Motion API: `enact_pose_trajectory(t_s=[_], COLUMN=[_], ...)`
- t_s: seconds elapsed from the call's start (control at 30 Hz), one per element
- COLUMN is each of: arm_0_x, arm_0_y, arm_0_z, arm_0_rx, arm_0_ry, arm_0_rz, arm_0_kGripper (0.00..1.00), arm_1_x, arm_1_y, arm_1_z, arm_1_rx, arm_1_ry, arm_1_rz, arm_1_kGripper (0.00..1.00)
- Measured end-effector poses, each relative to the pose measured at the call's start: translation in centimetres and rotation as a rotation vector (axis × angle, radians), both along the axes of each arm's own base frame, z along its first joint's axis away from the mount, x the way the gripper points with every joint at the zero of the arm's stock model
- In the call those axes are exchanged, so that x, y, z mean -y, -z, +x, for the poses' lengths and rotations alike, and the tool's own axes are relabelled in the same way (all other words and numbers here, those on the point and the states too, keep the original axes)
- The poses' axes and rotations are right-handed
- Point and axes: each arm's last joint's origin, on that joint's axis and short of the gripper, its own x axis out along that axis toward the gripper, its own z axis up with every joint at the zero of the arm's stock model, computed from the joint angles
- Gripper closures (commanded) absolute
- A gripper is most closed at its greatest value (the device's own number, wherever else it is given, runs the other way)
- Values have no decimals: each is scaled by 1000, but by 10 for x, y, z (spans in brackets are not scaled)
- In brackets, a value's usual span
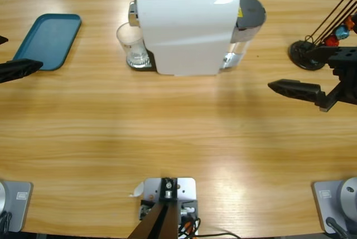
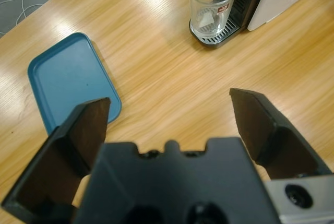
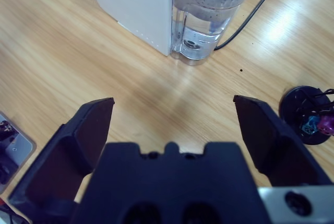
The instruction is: Pour coffee
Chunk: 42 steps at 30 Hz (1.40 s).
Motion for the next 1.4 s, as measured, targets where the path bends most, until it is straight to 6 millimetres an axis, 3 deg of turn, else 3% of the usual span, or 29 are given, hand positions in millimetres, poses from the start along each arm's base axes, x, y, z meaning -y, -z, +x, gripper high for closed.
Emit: enact_pose_trajectory(t_s=[0.33, 0.77, 1.4], arm_0_x=[-7, -3, 3], arm_0_y=[6, 20, 32], arm_0_z=[-4, 2, 8], arm_0_rx=[-11, -50, -60], arm_0_ry=[-24, -34, -27], arm_0_rz=[8, 29, 26], arm_0_kGripper=[92, 92, 105], arm_1_x=[0, 12, 12], arm_1_y=[2, 2, 3], arm_1_z=[3, 14, 16], arm_1_rx=[-7, -7, -3], arm_1_ry=[25, 134, 149], arm_1_rz=[-8, -8, -8], arm_1_kGripper=[4, 5, 9])
